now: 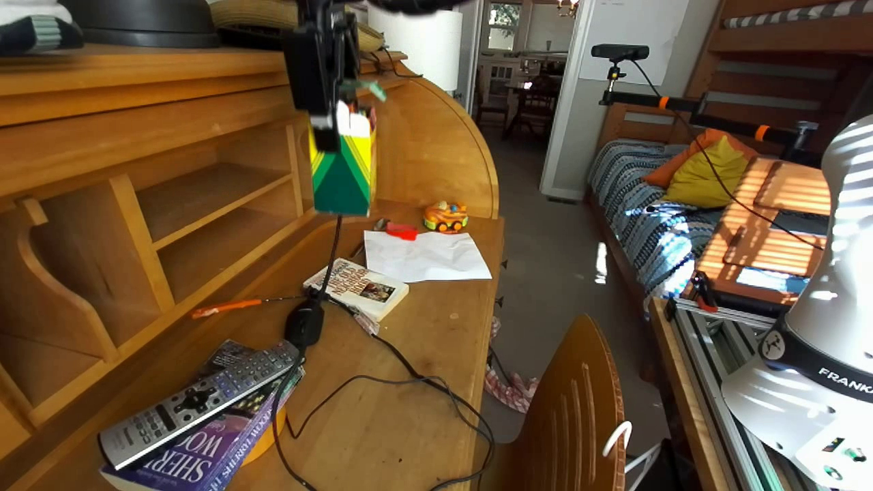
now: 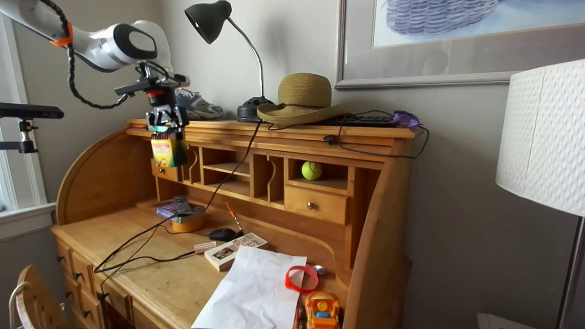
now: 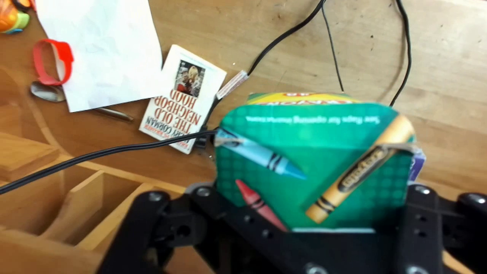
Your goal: Put the box of crayons on top of the dresser
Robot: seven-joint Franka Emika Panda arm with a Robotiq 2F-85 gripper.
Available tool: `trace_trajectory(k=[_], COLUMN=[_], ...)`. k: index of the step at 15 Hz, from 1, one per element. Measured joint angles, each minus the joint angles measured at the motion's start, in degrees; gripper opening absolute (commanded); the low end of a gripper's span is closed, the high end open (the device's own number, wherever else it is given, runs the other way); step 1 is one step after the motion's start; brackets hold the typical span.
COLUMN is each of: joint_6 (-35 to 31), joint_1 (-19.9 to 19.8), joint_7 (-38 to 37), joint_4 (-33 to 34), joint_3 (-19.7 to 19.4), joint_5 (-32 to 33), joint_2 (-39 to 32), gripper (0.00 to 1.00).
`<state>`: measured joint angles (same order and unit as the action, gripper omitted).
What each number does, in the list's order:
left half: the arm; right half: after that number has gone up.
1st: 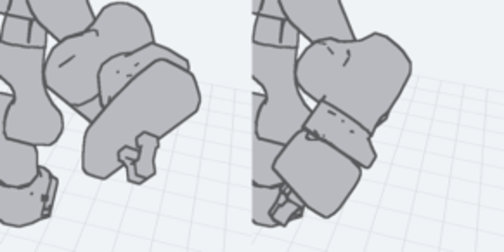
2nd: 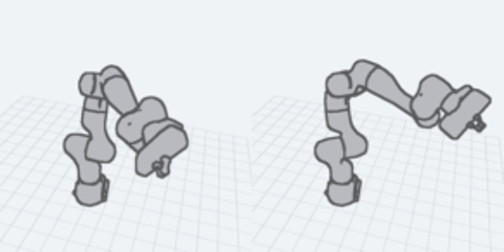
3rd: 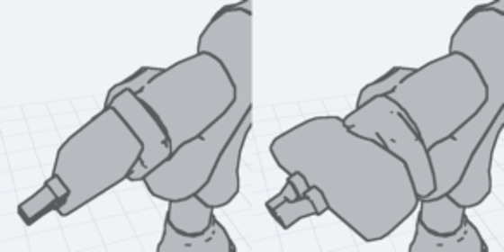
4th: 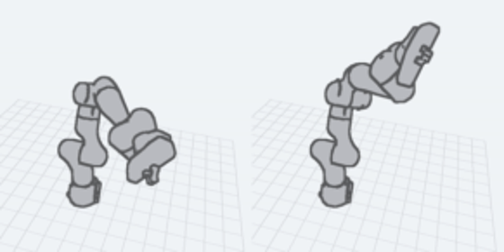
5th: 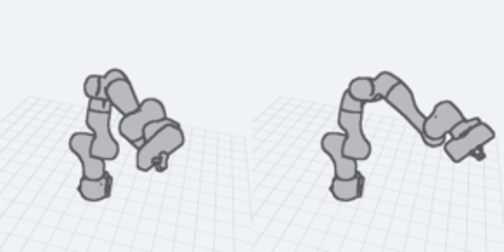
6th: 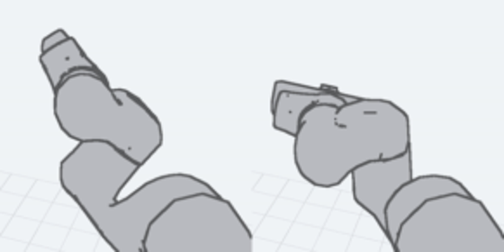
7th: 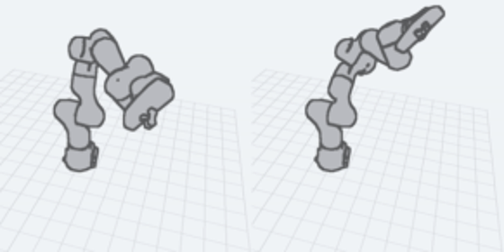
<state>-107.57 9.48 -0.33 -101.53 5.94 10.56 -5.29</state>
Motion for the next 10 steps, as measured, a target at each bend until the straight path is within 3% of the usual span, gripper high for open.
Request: trace_trajectory(k=[6, 7, 10], joint_6=[13.6, 15.6, 18.4], joint_1=[-4.8, -5.6, -7.4], joint_7=[4.8, 5.9, 8.3], joint_4=[16.1, 19.2, 26.4], joint_3=[-2.8, -3.3, -3.9], joint_5=[-3.5, -5.3, -9.4], joint_2=[0.1, -0.8, -4.3], gripper=[0.57, 0.82, 0.82])
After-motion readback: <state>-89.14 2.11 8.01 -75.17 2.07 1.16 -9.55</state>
